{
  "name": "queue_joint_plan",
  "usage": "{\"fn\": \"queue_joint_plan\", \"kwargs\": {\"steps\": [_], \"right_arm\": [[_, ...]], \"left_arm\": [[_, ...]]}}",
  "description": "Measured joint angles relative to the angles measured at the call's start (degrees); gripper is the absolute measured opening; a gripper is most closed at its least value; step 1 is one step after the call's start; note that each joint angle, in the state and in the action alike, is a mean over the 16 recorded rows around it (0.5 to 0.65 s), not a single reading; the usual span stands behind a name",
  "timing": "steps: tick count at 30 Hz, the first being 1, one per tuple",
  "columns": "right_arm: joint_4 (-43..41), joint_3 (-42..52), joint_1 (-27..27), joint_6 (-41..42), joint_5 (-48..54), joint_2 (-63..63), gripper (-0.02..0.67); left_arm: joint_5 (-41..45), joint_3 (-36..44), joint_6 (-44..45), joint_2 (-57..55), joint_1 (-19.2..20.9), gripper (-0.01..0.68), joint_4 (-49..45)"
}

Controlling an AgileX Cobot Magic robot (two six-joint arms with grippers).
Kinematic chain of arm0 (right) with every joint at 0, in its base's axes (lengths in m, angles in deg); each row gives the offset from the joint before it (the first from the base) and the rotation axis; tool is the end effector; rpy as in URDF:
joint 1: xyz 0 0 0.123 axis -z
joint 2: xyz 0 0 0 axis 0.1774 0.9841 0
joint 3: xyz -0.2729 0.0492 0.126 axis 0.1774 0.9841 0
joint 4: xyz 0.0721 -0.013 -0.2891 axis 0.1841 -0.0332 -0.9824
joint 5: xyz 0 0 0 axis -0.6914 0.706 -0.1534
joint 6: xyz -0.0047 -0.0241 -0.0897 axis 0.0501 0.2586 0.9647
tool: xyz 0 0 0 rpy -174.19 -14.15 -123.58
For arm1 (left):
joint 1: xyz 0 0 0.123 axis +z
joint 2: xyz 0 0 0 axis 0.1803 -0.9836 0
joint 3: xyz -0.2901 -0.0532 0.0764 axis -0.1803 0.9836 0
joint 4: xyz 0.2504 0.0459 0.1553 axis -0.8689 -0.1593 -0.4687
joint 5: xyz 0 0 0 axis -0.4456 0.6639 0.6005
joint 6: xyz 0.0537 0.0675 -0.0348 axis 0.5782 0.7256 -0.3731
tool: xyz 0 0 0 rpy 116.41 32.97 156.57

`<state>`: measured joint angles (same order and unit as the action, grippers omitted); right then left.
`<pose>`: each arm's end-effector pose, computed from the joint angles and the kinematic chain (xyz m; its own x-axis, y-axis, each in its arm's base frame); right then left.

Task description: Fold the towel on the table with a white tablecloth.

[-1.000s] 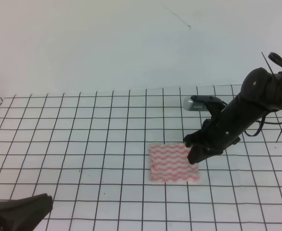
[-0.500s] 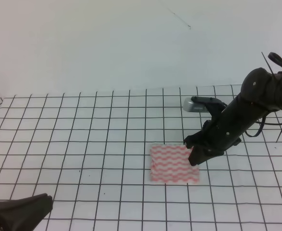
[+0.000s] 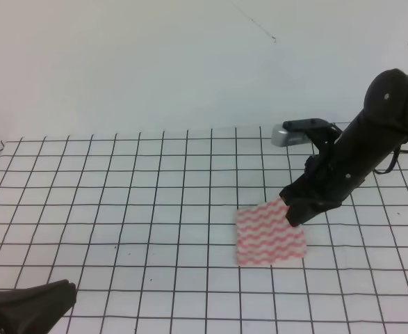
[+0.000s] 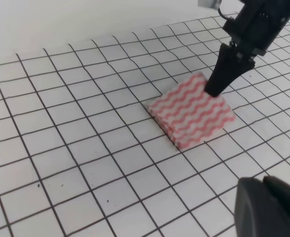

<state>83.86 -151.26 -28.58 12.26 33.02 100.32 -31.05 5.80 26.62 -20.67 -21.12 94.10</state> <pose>0.4299 0.1797 0.1643 -0.8677 -0.4104 -0.2807 -0.4892 0.8054 0.3347 0.1176 -0.0622 0.2947 -0.3984 -0.0214 -0.9170 0.5177 0.8200 -0.2440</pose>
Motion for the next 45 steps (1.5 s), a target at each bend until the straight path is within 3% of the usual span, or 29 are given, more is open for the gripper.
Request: {"fn": "queue_joint_plan", "kwargs": {"steps": [13, 20, 25, 38, 45], "right_arm": [[-3.83, -0.05, 0.0, -2.96, -1.94, -0.52, 0.233], [-8.06, -0.05, 0.0, -5.19, -4.57, -0.52, 0.264], [-9.28, -0.05, 0.0, -4.65, -8.23, -0.51, 0.226], [-4.28, -0.01, 0.0, 1.39, -16.77, 2.17, 0.027], [-1.99, 0.04, 0.0, 3.79, -16.82, 3.85, 0.001]], "left_arm": [[0.54, 0.0, -0.06, 0.0, 0.0, -0.001, 0.0], [1.02, 0.0, -0.16, 0.0, 0.0, -0.001, 0.0], [1.13, 0.0, -0.22, 0.0, 0.0, -0.001, 0.0], [2.03, 0.0, -0.16, 0.0, 0.0, -0.001, 0.0], [2.52, 0.0, -0.07, 0.0, 0.0, -0.001, 0.0]]}}
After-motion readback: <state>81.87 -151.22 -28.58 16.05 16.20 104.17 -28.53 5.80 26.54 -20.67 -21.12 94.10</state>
